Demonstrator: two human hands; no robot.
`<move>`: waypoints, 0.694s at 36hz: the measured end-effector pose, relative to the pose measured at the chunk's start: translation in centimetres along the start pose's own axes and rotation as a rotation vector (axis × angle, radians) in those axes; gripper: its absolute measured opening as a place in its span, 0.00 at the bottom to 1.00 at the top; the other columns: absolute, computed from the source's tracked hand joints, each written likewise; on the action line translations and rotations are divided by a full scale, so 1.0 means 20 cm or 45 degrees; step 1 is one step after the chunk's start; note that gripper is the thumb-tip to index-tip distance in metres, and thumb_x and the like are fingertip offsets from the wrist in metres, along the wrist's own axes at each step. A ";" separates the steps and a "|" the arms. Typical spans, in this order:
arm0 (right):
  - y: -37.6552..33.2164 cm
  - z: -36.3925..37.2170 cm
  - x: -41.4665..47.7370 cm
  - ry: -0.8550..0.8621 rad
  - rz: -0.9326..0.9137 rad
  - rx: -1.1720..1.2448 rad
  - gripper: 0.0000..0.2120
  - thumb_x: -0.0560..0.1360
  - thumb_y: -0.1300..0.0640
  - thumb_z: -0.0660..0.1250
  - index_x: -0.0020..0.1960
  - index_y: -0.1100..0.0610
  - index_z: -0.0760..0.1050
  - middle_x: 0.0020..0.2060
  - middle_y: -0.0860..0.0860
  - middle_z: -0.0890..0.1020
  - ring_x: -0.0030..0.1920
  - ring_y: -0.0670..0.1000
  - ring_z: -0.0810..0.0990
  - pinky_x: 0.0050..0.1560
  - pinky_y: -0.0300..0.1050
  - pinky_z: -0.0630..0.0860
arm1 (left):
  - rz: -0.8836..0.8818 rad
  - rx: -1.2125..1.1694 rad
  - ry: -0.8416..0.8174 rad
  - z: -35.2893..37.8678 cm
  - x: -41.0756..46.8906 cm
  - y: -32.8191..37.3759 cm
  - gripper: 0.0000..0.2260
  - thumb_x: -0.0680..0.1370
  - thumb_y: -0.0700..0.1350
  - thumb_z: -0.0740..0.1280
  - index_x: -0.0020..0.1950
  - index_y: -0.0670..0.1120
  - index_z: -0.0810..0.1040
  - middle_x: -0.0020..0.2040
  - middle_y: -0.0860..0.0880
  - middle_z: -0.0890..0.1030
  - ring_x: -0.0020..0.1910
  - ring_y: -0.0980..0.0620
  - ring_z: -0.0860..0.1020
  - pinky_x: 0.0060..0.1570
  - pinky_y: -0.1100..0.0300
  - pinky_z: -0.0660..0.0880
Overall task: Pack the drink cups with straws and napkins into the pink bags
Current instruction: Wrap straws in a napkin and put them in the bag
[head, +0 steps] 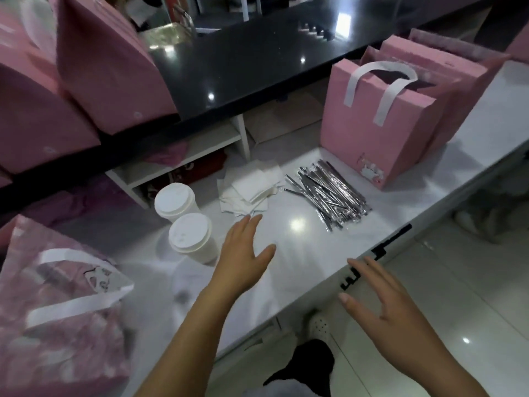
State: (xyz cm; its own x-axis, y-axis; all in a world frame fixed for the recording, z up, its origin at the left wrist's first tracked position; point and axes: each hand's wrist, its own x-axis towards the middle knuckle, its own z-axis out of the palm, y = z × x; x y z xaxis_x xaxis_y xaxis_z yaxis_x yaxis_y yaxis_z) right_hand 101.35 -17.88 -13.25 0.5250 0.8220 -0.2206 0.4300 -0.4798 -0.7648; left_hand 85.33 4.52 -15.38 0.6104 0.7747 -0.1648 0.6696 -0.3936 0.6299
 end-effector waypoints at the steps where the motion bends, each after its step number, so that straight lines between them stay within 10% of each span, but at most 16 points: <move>1: 0.01 -0.03 0.06 -0.011 0.010 -0.018 0.24 0.74 0.40 0.68 0.67 0.29 0.64 0.74 0.33 0.59 0.76 0.36 0.54 0.75 0.43 0.57 | -0.026 -0.024 0.033 0.02 0.11 0.01 0.30 0.81 0.54 0.65 0.81 0.52 0.58 0.82 0.51 0.58 0.80 0.51 0.54 0.78 0.51 0.54; 11: 0.01 -0.27 0.59 -0.221 0.049 -0.195 0.26 0.75 0.39 0.66 0.71 0.32 0.63 0.74 0.32 0.58 0.76 0.39 0.56 0.70 0.54 0.68 | -0.274 -0.125 0.347 0.07 0.81 -0.07 0.22 0.78 0.43 0.70 0.73 0.44 0.73 0.72 0.46 0.74 0.71 0.44 0.71 0.71 0.47 0.66; 22: -0.02 -0.29 0.92 -0.346 -0.067 -0.037 0.25 0.69 0.33 0.65 0.65 0.30 0.67 0.69 0.27 0.64 0.68 0.23 0.58 0.63 0.23 0.57 | -0.339 -0.018 0.302 0.10 0.95 -0.18 0.20 0.74 0.43 0.76 0.65 0.43 0.79 0.70 0.44 0.76 0.69 0.43 0.71 0.68 0.52 0.67; 25: -0.02 -0.29 1.01 -0.402 -0.107 -0.098 0.26 0.70 0.34 0.65 0.68 0.31 0.67 0.70 0.26 0.60 0.69 0.24 0.56 0.67 0.31 0.58 | -0.373 -0.031 0.353 0.11 0.95 -0.19 0.15 0.75 0.43 0.74 0.62 0.43 0.82 0.70 0.46 0.76 0.70 0.44 0.71 0.66 0.59 0.64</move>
State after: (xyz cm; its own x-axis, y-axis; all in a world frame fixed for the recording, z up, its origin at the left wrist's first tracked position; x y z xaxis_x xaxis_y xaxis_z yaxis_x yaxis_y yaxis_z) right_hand 116.10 -2.86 -13.87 0.2370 0.9084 -0.3445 0.5229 -0.4182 -0.7428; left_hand 95.43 19.63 -22.60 0.2558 0.9578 -0.1313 0.7861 -0.1271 0.6049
